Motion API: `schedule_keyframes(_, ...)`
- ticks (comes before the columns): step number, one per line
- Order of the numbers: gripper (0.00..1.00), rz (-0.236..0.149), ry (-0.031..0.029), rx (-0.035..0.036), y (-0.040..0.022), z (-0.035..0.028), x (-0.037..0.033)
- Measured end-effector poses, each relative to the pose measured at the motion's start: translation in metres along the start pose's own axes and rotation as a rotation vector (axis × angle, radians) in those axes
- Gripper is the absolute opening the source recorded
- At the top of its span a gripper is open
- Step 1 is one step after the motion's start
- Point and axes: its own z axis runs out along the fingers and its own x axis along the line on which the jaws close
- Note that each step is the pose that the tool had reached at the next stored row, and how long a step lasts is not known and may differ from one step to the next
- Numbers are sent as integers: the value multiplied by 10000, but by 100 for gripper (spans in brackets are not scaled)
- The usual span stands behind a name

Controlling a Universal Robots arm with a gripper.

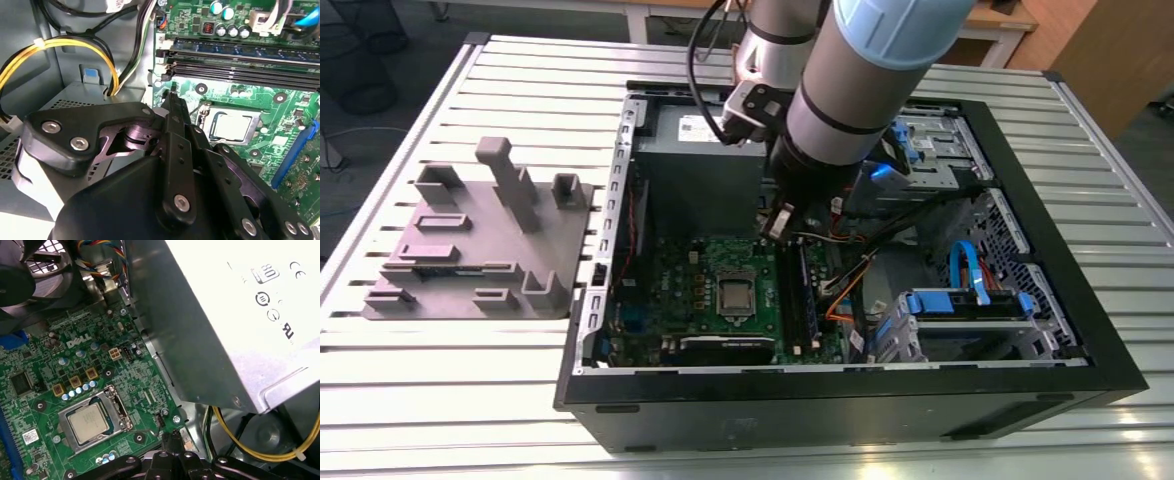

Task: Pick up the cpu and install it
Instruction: 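Install the first cpu locking lever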

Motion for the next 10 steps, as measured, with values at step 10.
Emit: schedule_keyframes(10, 11, -509, 142, -28, 43, 19, 7)
